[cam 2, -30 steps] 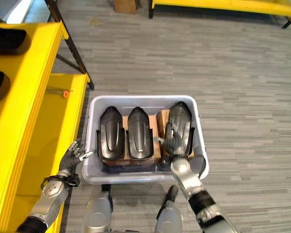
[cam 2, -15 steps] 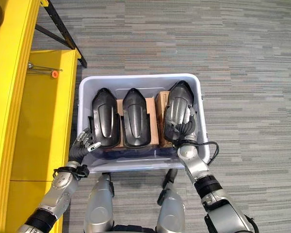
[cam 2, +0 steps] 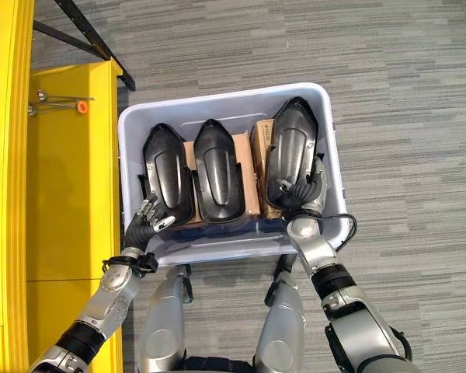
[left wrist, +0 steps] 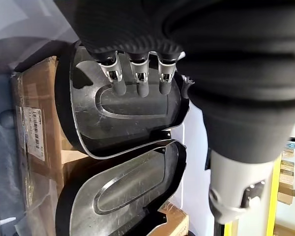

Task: Move parts from the plastic box to the shelf.

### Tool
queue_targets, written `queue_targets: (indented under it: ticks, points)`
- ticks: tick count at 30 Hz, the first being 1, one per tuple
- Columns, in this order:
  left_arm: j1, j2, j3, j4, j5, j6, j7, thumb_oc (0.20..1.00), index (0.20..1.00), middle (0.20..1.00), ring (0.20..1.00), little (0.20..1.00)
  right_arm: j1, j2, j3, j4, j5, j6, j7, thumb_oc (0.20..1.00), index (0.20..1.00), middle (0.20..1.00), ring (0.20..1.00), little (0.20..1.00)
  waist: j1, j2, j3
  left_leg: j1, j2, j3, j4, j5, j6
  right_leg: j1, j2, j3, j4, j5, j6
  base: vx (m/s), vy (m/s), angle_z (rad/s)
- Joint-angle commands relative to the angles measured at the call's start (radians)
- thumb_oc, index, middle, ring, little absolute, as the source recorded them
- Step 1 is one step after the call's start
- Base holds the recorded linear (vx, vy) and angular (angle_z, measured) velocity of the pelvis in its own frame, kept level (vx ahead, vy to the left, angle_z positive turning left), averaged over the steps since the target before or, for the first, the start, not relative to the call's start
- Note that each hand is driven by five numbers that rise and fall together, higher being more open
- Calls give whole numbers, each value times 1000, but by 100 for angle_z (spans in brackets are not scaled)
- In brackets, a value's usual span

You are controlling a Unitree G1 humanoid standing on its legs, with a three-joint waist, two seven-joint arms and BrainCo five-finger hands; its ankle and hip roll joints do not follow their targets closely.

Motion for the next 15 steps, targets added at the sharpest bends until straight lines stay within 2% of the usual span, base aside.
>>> queue_targets:
  ticks: [1,7,8,12,15]
  points:
    - [30,4,-1,-98,0,-62,10,1000,1000,1000,1000,1000,-20,-6,-16,-11,64,-29,-40,1000,1000,1000,1000,1000,5,-3,-17,-48,-5,-26,48,-33,42,-43,-6,36,84,-63,-12,-9,37,4]
    - [17,8,-14,-108,-1,-56,20,1000,1000,1000,1000,1000,-37,6,-32,40,141,-59,-55,1000,1000,1000,1000,1000,10,-1,-17,-89,-13,-30,54,-30,47,-80,-9,36,93,-60,-11,1,0,1]
    - [11,13,-25,-117,-1,-43,9,1000,1000,1000,1000,1000,-60,8,-52,66,198,-66,-62,1000,1000,1000,1000,1000,15,3,-17,-117,-19,-36,59,-29,49,-105,-8,35,99,-58,-13,0,0,0]
    - [15,12,-46,-133,-11,-47,4,1000,1000,1000,1000,1000,-74,-6,-77,68,151,-121,-91,1000,1000,1000,1000,1000,13,12,-17,-140,-23,-42,69,-31,52,-128,-6,39,113,-63,-16,33,11,6]
    - [18,4,-55,-142,3,-46,11,1000,1000,1000,1000,1000,-77,-13,-74,42,95,-107,-38,1000,1000,1000,1000,1000,8,20,-17,-151,-27,-43,76,-31,53,-141,-6,45,121,-66,-19,27,43,0]
